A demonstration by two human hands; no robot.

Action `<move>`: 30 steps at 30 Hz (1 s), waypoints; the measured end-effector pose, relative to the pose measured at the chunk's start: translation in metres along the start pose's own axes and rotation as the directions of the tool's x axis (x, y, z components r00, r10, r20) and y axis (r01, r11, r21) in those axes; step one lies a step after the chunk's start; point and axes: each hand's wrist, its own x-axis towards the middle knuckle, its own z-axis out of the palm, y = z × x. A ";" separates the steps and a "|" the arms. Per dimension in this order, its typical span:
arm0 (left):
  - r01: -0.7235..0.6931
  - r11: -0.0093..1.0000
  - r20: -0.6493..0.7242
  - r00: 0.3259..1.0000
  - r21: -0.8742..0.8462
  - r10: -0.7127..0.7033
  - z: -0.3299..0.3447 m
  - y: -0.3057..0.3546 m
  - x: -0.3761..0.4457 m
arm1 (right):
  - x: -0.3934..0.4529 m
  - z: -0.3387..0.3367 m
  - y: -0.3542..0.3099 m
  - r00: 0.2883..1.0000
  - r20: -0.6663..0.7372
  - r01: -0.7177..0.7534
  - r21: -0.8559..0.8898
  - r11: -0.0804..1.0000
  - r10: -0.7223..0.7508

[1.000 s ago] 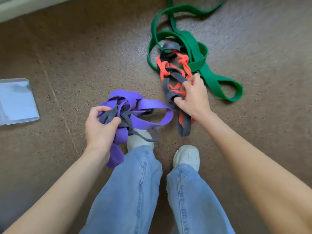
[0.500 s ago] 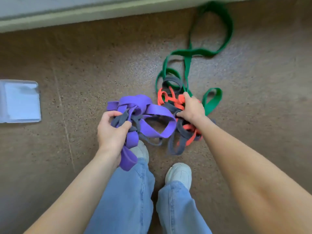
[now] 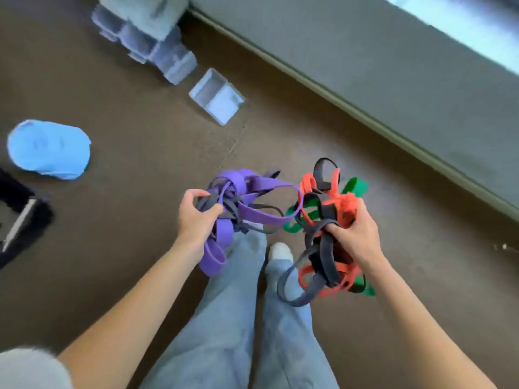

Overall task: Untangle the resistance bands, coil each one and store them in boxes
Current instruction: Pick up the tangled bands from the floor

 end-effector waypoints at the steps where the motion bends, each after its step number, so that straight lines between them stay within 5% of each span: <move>1: 0.017 0.999 -0.034 0.999 -0.039 -0.018 -0.028 0.005 -0.012 | -0.013 -0.007 -0.023 1.000 0.023 0.021 0.000 1.000 -0.021; 10: 0.082 0.889 -0.356 0.897 -0.450 -0.263 -0.222 0.006 -0.045 | -0.094 0.058 -0.236 0.854 0.309 0.418 0.074 0.905 -0.419; 16: 0.000 0.807 -0.421 0.853 -0.590 -0.308 -0.328 0.013 0.015 | -0.107 0.158 -0.349 0.757 0.450 0.511 0.045 0.858 -0.474; 23: -0.005 0.823 -0.367 0.896 -0.568 -0.248 -0.439 0.064 0.123 | -0.073 0.214 -0.446 0.875 0.270 0.439 -0.087 0.894 -0.403; 30: -0.055 0.822 -0.360 0.914 -0.567 -0.187 -0.496 0.144 0.253 | -0.014 0.250 -0.537 0.916 0.095 0.400 -0.172 0.900 -0.389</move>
